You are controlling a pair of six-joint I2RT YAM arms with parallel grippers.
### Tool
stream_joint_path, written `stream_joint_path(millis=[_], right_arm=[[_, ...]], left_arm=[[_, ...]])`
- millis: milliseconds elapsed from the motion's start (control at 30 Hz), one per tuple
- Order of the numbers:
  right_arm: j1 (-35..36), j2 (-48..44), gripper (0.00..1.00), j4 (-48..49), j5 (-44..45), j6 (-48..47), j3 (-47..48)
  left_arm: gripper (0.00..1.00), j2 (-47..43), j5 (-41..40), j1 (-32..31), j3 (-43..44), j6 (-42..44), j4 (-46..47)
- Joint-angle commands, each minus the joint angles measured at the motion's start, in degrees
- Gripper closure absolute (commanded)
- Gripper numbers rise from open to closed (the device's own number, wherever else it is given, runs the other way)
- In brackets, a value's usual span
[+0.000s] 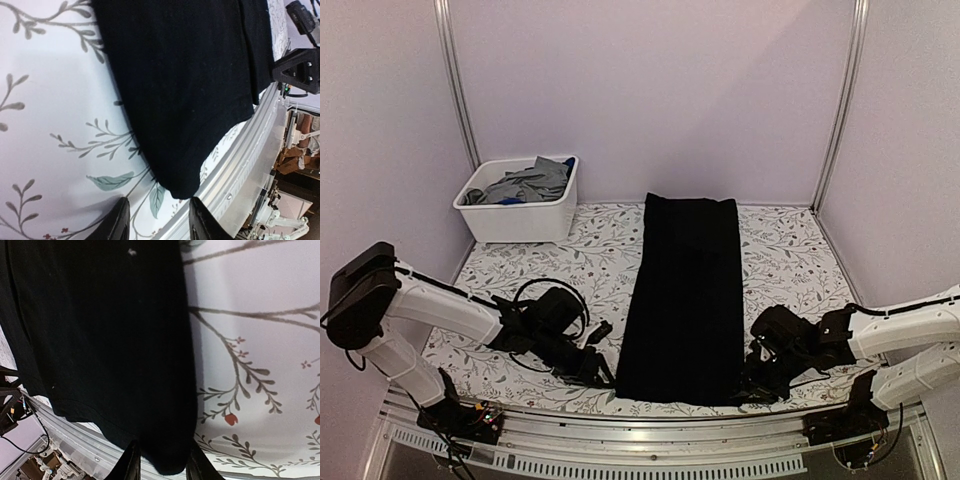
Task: Fold and stack the mixed laundry pile
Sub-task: Pick up the rectangle-folded T-shirt from the center of the board.
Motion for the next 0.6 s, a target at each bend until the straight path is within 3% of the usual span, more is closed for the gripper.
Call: stream_joint_path(millis=[0,300,367,500,567], right_arm=[[-0.03,3.35,0.73,1.78,0.82,-0.91,-0.72],[-0.03,5.11,0.92,2.67,0.27,-2.26,0.3],[-0.03,5.3,0.97,2.49,0.28,-2.49,0.58],[0.09,5.04,1.0,2.44,0.06,-3.27,1.33],[0.82,4.98,1.0,2.43,-0.25,-3.78,2.05]], left_arm=[[0.61,2.77,2.11,0.63,0.67,0.01,2.2],[0.65,7.66,5.48,0.55,1.94,-0.47,7.39],[0.72,8.68,6.08,0.54,2.44,-0.26,7.44],[0.97,8.16,7.19,0.4,2.65,0.5,6.2],[1.0,6.45,6.67,-0.23,3.18,1.92,3.54]])
